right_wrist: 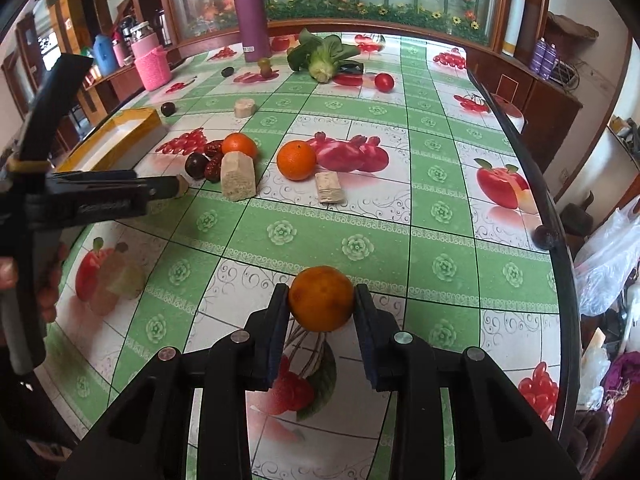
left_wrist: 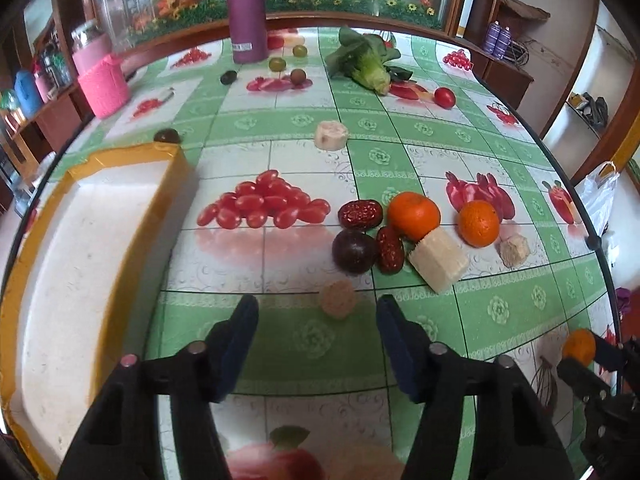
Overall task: Organize fruits
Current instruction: 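Grasp the orange with the right tool while the left tool grasps a small tan cake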
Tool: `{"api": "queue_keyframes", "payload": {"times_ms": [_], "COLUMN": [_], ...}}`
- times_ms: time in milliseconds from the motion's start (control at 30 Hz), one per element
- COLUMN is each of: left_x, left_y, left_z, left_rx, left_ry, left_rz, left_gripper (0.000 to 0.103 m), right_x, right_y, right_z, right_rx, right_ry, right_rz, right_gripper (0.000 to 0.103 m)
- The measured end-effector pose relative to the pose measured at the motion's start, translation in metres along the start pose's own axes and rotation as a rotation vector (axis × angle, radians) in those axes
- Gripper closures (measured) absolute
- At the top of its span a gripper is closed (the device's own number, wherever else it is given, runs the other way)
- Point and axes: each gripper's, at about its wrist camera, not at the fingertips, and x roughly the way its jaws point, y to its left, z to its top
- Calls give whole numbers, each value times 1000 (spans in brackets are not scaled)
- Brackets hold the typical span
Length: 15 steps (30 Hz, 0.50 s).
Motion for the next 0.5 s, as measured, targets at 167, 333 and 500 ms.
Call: {"api": "queue_keyframes", "payload": {"times_ms": [167, 333, 500], "left_x": [10, 7, -2], "left_y": [-3, 0, 0], "left_z": [-1, 0, -4], "left_rx": [2, -13, -6], "left_ry": [14, -12, -19], "left_rz": [-38, -70, -61], "left_gripper": [72, 79, 79], "right_x": [3, 6, 4], "right_y": [-4, -7, -6], "right_z": [-1, -2, -3], "right_rx": [7, 13, 18], "right_ry": [11, 18, 11], "right_rz": [21, 34, 46], "right_gripper": [71, 71, 71]}}
